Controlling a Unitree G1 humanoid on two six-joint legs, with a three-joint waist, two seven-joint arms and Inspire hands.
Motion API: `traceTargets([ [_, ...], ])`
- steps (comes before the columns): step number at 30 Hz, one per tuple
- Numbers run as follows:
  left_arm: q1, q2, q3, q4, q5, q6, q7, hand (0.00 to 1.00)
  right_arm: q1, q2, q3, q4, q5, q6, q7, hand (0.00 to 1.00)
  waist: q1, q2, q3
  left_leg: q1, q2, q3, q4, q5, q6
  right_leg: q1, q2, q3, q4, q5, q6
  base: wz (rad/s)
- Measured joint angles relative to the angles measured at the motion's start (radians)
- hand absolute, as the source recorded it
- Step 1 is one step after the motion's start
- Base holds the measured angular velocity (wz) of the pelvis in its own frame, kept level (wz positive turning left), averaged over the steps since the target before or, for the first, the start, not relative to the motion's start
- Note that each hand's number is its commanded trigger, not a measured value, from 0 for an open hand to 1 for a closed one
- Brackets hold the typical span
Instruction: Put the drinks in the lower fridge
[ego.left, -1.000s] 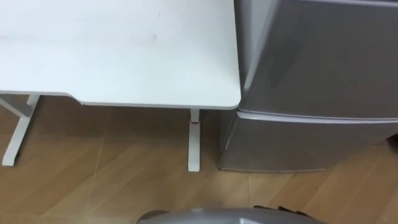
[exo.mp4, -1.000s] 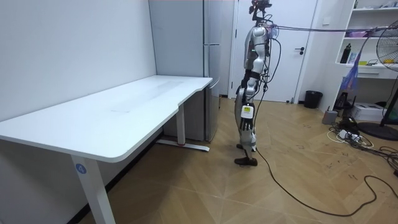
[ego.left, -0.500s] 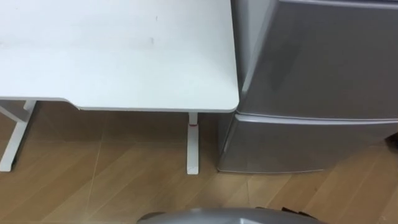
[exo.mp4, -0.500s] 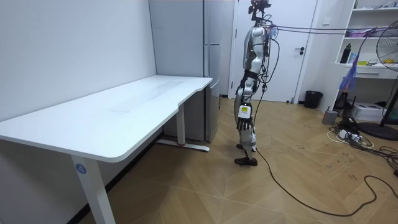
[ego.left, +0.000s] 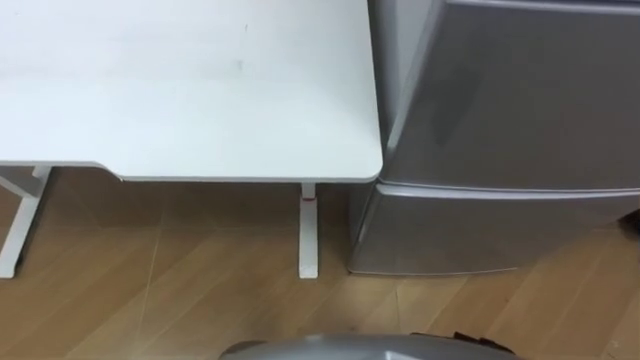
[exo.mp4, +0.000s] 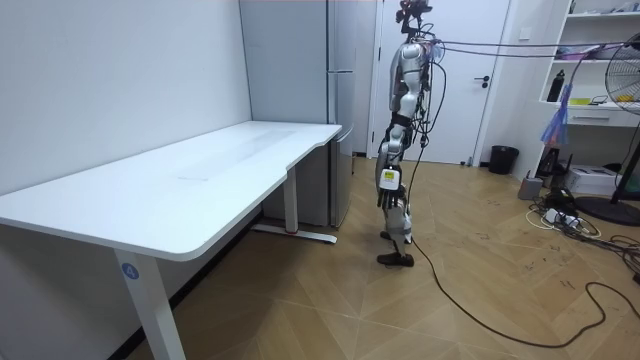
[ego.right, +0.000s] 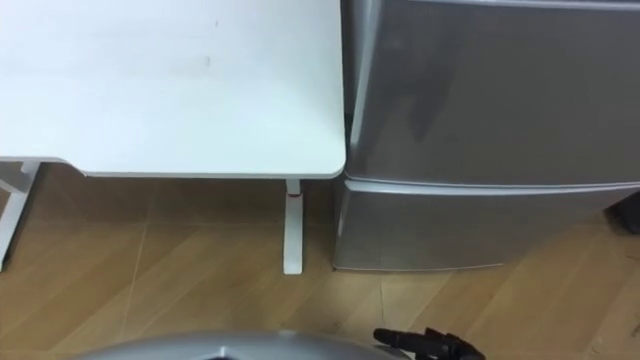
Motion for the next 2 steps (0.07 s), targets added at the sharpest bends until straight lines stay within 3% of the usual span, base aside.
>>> traceTargets([
  [2, -0.003, 0.000, 0.000, 0.000, 0.001, -0.004, 0.000, 0.00, 0.001, 0.000, 0.000, 0.000, 0.000, -0.004, -0.001, 0.00, 0.000, 0.001, -0.0001, 0.001, 0.000, 0.001, 0.000, 0.000, 0.000, 0.002, 0.001, 0.002, 0.001, 0.000, 0.000, 0.00],
])
